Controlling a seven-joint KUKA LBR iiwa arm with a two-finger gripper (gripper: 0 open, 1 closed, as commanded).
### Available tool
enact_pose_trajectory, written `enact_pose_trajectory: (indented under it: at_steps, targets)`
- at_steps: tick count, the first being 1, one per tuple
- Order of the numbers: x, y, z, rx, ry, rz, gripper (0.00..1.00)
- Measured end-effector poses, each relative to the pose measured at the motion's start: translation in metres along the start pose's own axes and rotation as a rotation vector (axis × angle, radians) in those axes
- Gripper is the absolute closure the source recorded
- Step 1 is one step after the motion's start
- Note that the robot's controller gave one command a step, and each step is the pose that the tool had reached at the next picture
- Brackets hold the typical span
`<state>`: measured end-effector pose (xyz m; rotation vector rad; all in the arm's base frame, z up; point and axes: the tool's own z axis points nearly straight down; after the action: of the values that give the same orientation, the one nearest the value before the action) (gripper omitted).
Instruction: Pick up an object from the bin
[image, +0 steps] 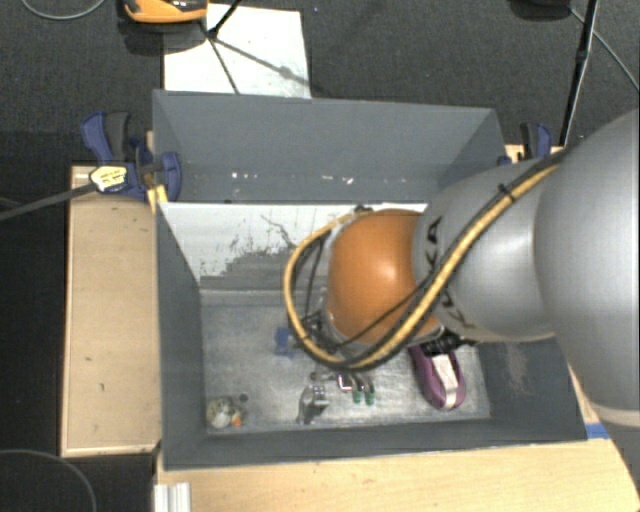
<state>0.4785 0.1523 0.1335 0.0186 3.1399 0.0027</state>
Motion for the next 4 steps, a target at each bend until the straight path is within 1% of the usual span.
enact_pose_trajectory:
  at_steps: [1, 2, 3, 4]
  targets:
    - [-0.057, -0.049, 0.027, 0.003, -0.007, -0.038, 0.0]
    - [-0.062, -0.07, 0.061, -0.004, -0.002, 0.106, 0.0]
    - [-0.059, -0.121, 0.06, -0.003, -0.004, 0.274, 0.0]
    - [-0.069, -0.181, 0.061, -0.002, -0.004, 0.256, 0.0]
